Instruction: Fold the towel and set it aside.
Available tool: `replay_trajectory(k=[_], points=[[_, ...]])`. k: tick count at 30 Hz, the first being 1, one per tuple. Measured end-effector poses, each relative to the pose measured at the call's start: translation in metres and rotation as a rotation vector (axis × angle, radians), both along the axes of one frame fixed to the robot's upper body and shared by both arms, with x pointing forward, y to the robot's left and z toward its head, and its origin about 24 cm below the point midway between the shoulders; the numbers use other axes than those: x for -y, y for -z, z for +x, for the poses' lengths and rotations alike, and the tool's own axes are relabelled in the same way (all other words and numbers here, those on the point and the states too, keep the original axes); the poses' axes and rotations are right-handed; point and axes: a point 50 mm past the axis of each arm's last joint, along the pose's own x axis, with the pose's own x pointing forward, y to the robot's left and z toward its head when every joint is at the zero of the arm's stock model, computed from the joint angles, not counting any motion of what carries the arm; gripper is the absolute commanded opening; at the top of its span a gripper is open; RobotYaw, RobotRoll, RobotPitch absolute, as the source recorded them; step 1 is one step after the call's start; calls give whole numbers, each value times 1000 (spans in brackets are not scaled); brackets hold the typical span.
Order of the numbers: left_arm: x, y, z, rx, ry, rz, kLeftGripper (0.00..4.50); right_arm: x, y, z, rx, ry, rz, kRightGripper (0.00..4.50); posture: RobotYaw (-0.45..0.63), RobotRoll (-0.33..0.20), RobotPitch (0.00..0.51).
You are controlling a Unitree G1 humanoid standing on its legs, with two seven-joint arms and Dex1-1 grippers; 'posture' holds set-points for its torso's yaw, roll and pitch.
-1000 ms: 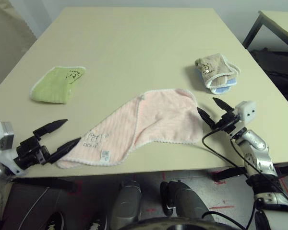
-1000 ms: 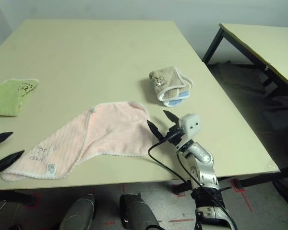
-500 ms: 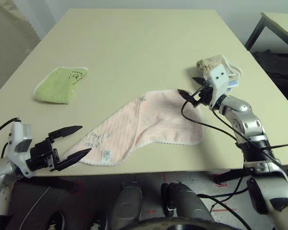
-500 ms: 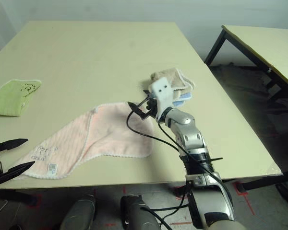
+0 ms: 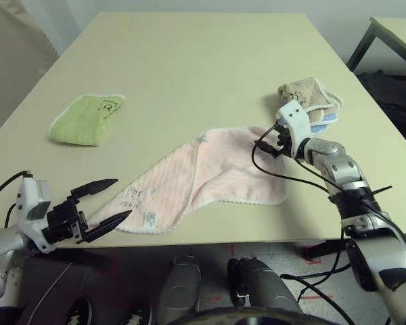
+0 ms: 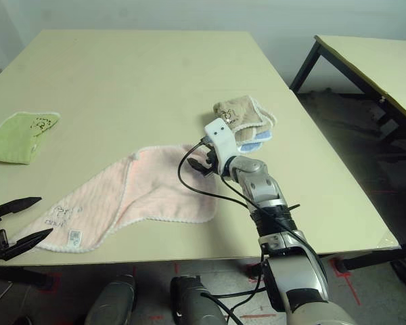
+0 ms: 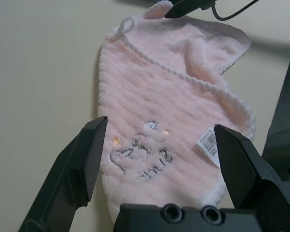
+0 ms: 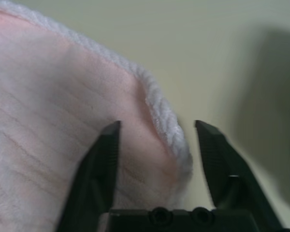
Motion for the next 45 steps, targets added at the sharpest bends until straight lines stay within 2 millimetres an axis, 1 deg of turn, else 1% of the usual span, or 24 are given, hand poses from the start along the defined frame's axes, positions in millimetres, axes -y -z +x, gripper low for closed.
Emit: replay_trajectory(k=[1, 2, 6, 11, 15, 21, 23, 29, 33, 36, 38, 39, 40, 41, 43, 45], points=[[1, 0, 0, -1, 2, 4, 4500, 0, 0, 0, -1, 0, 1, 1834, 186, 0, 121], [1, 0, 0, 0, 4, 6, 4500, 0, 0, 0, -3, 1, 1, 1529, 186, 0, 121], [3, -1, 1, 12, 13, 13, 4500, 0, 1, 0, -16, 0, 3, 56, 185, 0, 118], [3, -5, 4, 35, 22, 23, 4500, -2, 1, -2, -39, -27, 12, 18, 182, 0, 113], [3, -5, 5, 42, 24, 29, 4500, -7, -7, -6, -62, -91, 59, 18, 180, 0, 111], [2, -6, 7, 51, 29, 42, 4500, -12, -41, -7, -29, -179, 101, 18, 181, 0, 117], [2, -6, 7, 50, 32, 45, 4500, -13, -45, -7, -30, -188, 102, 18, 182, 0, 123], [1, -5, 4, 31, 31, 58, 4500, -19, -50, -13, -59, -227, 112, 18, 189, 0, 132], [1, -4, 3, 21, 29, 61, 4500, -21, -50, -14, -73, -235, 116, 18, 196, 0, 134], [3, 1, 5, -17, 11, 69, 4500, -27, -55, -13, -85, -245, 160, 18, 189, 0, 132], [5, 5, 6, -43, 15, 83, 4500, -36, -68, -13, -121, -264, 291, 18, 182, 0, 130], [5, 6, 6, -53, 17, 92, 4500, -44, -83, -14, -140, -301, 393, 18, 181, 0, 130], [4, 7, 7, -57, 13, 95, 4500, -51, -102, -15, -139, -347, 473, 18, 178, 0, 129], [3, 6, 9, -54, 7, 99, 4500, -58, -126, -18, -114, -407, 540, 18, 178, 0, 129], [0, 6, 11, -55, -6, 104, 4500, -69, -174, -25, -31, -505, 662, 18, 176, 0, 128], [-2, 6, 13, -56, -14, 109, 4500, -76, -217, -31, 60, -568, 789, 18, 178, 0, 125]])
